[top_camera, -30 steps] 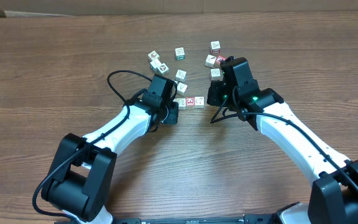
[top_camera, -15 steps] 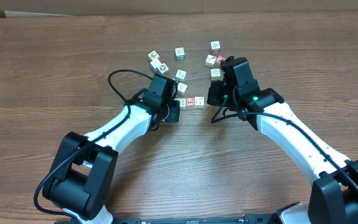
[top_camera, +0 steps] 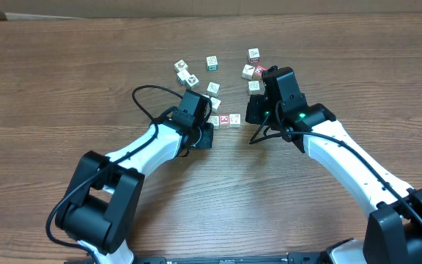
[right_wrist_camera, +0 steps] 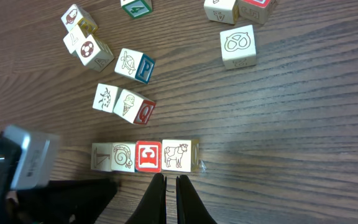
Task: Form a horizontal line
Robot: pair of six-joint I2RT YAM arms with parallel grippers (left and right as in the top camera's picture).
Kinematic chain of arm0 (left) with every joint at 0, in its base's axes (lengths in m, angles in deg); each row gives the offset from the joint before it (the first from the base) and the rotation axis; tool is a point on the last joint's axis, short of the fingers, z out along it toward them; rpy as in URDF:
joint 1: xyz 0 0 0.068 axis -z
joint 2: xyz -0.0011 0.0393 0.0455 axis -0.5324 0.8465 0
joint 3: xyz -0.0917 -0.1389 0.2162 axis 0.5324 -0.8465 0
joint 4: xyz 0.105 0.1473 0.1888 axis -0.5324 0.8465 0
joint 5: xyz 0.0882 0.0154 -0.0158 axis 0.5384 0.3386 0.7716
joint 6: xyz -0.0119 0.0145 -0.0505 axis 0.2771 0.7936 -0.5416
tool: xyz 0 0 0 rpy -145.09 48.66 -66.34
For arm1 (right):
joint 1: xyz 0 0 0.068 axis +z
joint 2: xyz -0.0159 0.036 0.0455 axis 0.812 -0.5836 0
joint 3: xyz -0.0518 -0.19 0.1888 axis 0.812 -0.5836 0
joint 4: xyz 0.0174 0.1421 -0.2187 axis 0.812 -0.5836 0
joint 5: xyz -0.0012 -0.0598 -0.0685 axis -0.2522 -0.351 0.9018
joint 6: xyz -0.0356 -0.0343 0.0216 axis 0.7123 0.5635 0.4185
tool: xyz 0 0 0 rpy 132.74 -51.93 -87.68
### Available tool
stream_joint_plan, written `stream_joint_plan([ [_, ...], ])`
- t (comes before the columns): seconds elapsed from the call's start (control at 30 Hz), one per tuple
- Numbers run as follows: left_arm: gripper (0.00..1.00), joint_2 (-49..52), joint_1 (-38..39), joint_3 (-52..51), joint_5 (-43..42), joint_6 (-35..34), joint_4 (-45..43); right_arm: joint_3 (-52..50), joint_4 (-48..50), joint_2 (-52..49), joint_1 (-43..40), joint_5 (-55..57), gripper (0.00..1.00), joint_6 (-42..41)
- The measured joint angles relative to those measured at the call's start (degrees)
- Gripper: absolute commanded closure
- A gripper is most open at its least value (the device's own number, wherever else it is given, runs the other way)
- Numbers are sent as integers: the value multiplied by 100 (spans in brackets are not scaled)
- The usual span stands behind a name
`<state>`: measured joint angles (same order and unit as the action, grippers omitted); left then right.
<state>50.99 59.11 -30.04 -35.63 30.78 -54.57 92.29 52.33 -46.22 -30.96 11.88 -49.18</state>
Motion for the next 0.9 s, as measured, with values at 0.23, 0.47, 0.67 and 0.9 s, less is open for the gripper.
stream_joint_plan([
  [0.23, 96, 74, 0, 0, 0, 0, -219, 0, -4, 0, 0, -2, 96, -2],
  [0.47, 96, 74, -2, 0, 44, 0, -254, 0, -20, 0, 0, 0, 96, 0],
  [0.67, 96, 74, 0, 0, 66, 0, -334, 0, -44, 0, 0, -2, 96, -2],
  [0.9, 96, 74, 0, 0, 87, 0, -382, 0, -66, 0, 0, 0, 96, 0],
])
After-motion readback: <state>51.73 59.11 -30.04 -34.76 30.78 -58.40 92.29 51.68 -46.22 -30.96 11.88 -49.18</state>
